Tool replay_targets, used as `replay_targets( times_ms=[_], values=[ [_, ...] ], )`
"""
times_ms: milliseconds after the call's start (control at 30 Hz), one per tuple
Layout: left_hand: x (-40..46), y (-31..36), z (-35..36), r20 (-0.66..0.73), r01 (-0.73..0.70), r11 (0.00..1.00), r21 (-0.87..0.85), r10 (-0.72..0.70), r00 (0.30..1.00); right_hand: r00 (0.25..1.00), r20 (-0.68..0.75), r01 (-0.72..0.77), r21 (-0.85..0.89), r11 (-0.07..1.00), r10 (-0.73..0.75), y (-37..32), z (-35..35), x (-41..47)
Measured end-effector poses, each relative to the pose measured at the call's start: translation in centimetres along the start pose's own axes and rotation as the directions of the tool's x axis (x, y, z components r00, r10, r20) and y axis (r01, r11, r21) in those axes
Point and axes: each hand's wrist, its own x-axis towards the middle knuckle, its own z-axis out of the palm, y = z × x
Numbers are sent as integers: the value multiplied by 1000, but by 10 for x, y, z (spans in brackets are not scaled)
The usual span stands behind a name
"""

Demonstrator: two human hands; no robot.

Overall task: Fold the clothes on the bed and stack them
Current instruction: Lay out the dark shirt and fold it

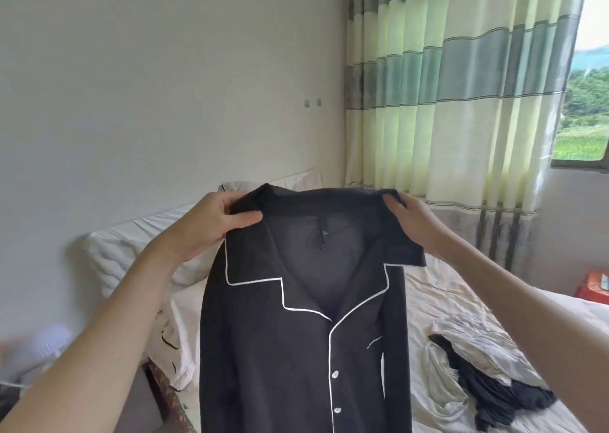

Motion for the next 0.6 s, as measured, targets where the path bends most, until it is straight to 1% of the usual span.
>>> replay_targets(
  times_ms=[67,133,200,300,367,500,600],
  values=[
    [5,-9,0,-180,-20,1000,21,24,983,991,107,-103,184,978,84,0,6,-6],
    [10,-18,-1,-287,-18,998,59,34,957,949,273,-253,374,892,155,0,11,-11],
    [13,-24,-3,-341,-15,993,117,55,938,885,439,-355,418,836,156,1,13,-15],
    [15,-28,-7,-349,-5,971,239,90,933,799,596,-409,436,802,83,2,10,-18],
    [13,-31,-10,-342,4,953,302,105,934,759,651,-412,457,789,19,4,5,-17],
    [8,-35,-16,-306,21,943,332,87,948,690,723,-412,429,804,-32,11,-5,-14],
    [5,-39,-20,-288,41,947,318,55,956,628,773,-417,433,799,-91,14,-5,-17]
  ],
)
